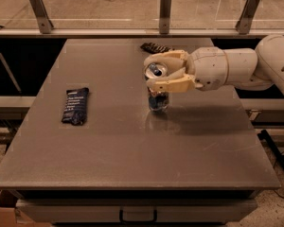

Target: Place redbull can upright

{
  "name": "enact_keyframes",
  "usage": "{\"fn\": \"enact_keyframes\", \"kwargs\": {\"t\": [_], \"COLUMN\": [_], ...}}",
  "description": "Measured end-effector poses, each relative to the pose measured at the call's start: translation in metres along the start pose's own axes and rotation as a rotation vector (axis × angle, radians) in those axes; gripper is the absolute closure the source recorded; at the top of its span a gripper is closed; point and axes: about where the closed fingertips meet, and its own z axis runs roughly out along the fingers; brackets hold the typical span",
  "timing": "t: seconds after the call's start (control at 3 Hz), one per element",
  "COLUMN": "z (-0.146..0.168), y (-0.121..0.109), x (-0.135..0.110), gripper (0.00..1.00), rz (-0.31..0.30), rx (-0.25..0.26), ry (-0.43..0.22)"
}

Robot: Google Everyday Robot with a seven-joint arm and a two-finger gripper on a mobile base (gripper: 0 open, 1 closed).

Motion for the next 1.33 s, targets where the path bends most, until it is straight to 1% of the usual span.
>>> {"fn": "enact_keyframes", "kwargs": {"t": [0.67, 1.0, 1.33], "z": [0.003, 0.000, -0.029], "y": [0.006, 0.007, 0.002], "x": [0.011, 0.016, 0.019], "gripper": [0.12, 0.00, 0.00], "rz": [0.019, 0.028, 0.020], "rx": [-0.032, -0.033, 0.000], "ry": [0.020, 0.040, 0.109]}}
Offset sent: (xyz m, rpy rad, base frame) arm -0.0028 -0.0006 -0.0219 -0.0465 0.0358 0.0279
